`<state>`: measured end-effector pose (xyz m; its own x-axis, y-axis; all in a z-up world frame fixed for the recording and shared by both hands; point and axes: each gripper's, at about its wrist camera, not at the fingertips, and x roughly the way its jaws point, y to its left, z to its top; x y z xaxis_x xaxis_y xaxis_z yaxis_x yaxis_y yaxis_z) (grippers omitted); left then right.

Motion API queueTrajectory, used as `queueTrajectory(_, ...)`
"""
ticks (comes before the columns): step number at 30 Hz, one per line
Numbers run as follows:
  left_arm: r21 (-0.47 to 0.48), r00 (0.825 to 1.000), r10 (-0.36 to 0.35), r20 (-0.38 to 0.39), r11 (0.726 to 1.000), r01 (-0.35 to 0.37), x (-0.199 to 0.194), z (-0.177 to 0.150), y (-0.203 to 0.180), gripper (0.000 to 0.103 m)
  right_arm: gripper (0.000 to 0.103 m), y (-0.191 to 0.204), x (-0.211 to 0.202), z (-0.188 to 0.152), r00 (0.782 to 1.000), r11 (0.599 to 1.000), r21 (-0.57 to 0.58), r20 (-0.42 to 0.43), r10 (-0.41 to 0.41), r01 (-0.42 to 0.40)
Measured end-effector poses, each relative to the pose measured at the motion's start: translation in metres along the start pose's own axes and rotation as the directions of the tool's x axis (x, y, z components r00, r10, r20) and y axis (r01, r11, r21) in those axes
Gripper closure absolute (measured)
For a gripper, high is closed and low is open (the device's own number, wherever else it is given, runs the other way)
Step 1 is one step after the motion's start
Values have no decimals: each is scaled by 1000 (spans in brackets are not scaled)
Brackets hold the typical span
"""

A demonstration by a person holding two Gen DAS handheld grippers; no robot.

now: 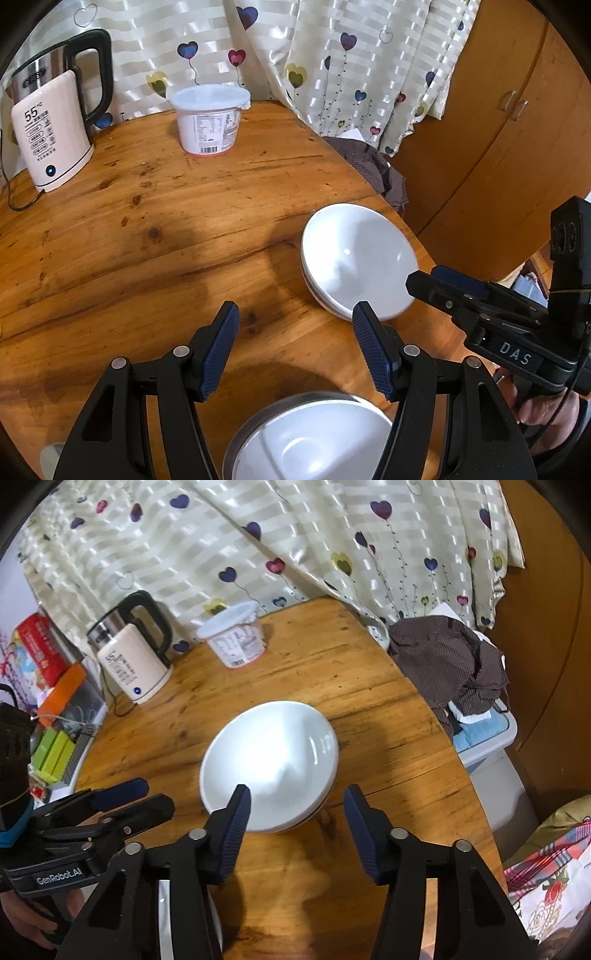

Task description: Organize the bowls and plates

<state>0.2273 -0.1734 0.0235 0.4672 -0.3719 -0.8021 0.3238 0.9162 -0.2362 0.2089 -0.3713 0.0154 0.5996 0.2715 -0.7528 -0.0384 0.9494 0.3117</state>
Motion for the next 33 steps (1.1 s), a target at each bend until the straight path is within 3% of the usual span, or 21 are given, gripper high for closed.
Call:
queueTrajectory(3,14,1000,-11,-3,1000,11,5,4,-5,41,61,-5,7,3,1000,1000,12,-9,-4,4)
queueTrajectory(7,11,999,-32,-25,999,32,15,9,-7,59,67,-11,14,5,1000,999,31,-21,-10,11)
queueTrajectory(13,2,998,-37,-51,999,37,28,13,-8,68,81,-17,21,6,999,999,44,-34,-13,15)
queueTrajectory(31,-12,996,-37,-78,999,36,43,21,-10,69,85,-25,45,20,995,996,90,-99,11,-2)
queueTrajectory(33,-12,996,-36,-81,999,35,44,21,-10,69,89,-26,48,20,994,995,98,-110,20,-9)
